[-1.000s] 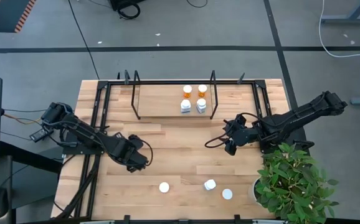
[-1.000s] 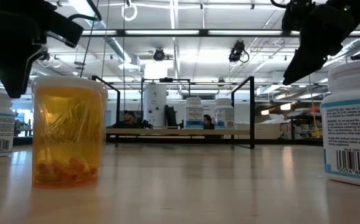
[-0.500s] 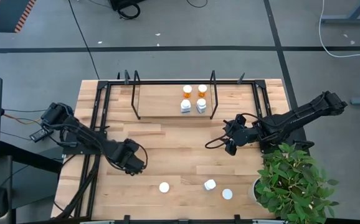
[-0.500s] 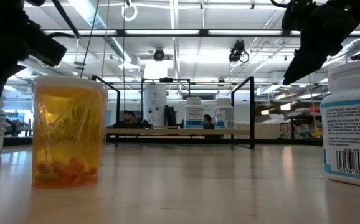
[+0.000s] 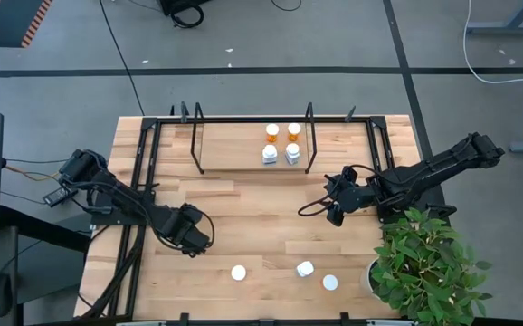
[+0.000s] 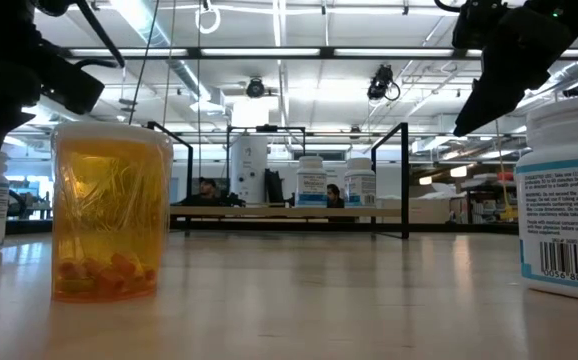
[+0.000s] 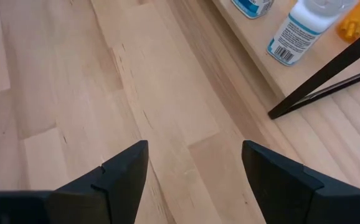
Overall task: Pick and place medicine bottles onto shelf by color
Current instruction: Put the white pill bottle on the shelf
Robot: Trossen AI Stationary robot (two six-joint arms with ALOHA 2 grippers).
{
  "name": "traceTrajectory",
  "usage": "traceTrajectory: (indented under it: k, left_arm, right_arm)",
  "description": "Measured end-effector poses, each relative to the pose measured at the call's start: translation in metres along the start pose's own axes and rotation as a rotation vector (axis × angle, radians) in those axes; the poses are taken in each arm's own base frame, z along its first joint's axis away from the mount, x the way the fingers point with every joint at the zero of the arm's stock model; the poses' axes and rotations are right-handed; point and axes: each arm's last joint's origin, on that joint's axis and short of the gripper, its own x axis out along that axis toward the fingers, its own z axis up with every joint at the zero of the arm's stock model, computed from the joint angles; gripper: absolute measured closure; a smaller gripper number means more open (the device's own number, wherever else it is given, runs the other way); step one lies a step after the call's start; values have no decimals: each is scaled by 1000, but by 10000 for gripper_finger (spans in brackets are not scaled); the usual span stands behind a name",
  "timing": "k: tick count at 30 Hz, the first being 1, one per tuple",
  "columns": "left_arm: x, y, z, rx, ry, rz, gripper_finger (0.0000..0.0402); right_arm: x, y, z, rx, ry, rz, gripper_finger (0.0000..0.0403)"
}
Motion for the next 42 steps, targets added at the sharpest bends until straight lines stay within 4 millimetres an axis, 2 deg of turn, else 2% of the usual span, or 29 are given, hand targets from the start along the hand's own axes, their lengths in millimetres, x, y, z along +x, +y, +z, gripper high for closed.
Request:
traceTrajectory:
  k: [6,11,18,22,27,33,37,42]
  left_arm:
    - [0,0,1,23,15,-4,129]
    - [0,2,9,35,19,-8,159]
    - [-13,0,37,107,-47,-56,153]
    - [-33,0,65,198,-146,-83,153]
    - [-63,9,111,337,-326,-80,164]
    - [-95,37,166,407,-442,-64,158]
    - [-105,59,202,415,-458,-12,160]
    - [-104,79,251,398,-441,46,157]
  right_arm:
    - [0,0,0,0,0,0,136]
    - [0,0,0,0,0,0,136]
    - [0,0,0,0,0,0,136]
    - [0,0,0,0,0,0,136]
    - [0,0,0,0,0,0,136]
    - [0,0,0,14,0,0,136]
    - [0,0,0,15,0,0,136]
    - [0,0,0,18,-4,2,136]
